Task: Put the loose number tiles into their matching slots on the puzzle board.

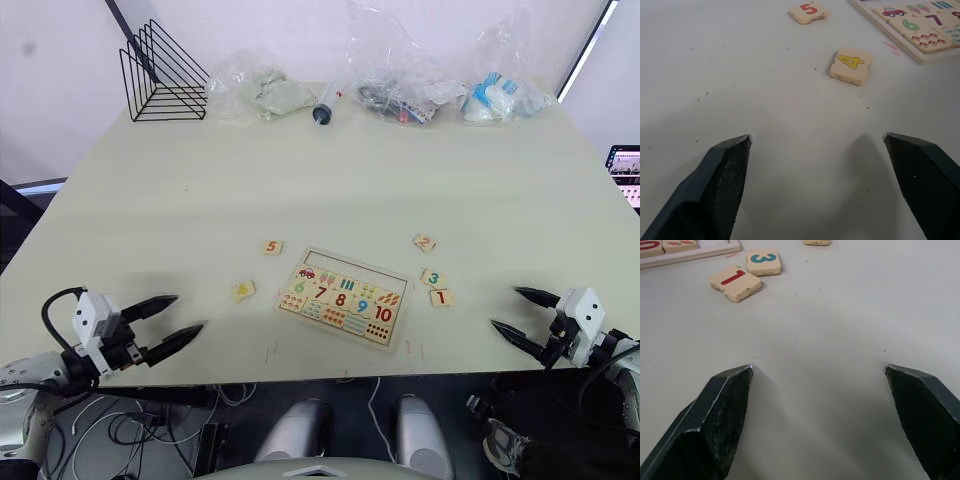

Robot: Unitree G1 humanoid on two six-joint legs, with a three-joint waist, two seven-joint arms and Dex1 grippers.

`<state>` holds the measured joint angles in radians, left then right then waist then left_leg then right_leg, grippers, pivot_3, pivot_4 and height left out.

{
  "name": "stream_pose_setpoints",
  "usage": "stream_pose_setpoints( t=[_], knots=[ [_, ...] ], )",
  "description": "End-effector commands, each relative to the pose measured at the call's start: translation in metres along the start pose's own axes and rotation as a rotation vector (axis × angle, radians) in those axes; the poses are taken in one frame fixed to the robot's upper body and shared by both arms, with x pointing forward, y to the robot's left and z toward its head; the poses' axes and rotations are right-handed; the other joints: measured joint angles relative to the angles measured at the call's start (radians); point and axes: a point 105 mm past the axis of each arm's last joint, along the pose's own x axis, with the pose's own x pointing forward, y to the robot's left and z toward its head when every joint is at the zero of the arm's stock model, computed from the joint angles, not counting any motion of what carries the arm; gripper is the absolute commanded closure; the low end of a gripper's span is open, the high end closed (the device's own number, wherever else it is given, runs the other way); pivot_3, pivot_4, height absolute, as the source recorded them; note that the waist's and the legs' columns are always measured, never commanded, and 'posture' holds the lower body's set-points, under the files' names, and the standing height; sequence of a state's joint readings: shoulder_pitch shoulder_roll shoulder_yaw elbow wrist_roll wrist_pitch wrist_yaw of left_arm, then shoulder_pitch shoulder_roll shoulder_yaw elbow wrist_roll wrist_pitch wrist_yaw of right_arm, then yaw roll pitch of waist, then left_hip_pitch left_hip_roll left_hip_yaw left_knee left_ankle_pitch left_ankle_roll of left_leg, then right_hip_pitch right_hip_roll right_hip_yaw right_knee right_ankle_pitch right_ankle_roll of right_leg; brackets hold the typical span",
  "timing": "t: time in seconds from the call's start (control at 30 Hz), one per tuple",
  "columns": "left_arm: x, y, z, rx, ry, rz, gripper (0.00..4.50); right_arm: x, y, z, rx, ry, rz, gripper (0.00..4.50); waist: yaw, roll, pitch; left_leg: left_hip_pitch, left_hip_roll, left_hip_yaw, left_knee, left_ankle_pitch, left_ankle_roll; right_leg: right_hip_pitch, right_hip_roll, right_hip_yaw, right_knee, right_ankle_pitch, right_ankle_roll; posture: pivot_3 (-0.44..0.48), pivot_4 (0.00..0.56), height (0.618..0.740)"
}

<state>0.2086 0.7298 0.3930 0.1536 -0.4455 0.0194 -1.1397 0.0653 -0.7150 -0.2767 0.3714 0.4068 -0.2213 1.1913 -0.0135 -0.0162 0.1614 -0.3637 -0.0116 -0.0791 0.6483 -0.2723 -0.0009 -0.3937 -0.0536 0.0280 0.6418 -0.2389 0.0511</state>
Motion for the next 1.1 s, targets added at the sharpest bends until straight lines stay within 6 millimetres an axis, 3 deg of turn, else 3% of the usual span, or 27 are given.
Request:
stream_pose_setpoints(
  t=[0.03, 0.9, 1.1],
  knots=[
    [-0.001, 0.007, 0.010, 0.037, -0.025, 0.010, 0.00, -0.005, -0.002, 0.007, -0.023, -0.041, -0.017, 0.10, 0.001, 0.000, 0.000, 0.000, 0.000, 0.000, 0.000, 0.000, 0.000, 0.000, 0.000, 0.000, 0.000, 0.000, 0.000, 0.000, 0.150, 0.740],
    [0.008, 0.002, 0.018, 0.079, -0.026, -0.041, 0.00, 0.001, 0.000, 0.021, -0.050, -0.072, 0.017, 0.10, 0.000, 0.000, 0.000, 0.000, 0.000, 0.000, 0.000, 0.000, 0.000, 0.000, 0.000, 0.000, 0.000, 0.000, 0.000, 0.000, 0.150, 0.740],
    [0.011, -0.001, 0.029, 0.140, -0.069, -0.174, 0.00, 0.014, 0.005, 0.035, -0.088, -0.087, 0.111, 0.10, 0.000, 0.000, 0.000, 0.000, 0.000, 0.000, 0.001, 0.000, 0.000, 0.000, 0.001, -0.001, 0.000, 0.000, 0.000, 0.000, 0.150, 0.740]
  ],
)
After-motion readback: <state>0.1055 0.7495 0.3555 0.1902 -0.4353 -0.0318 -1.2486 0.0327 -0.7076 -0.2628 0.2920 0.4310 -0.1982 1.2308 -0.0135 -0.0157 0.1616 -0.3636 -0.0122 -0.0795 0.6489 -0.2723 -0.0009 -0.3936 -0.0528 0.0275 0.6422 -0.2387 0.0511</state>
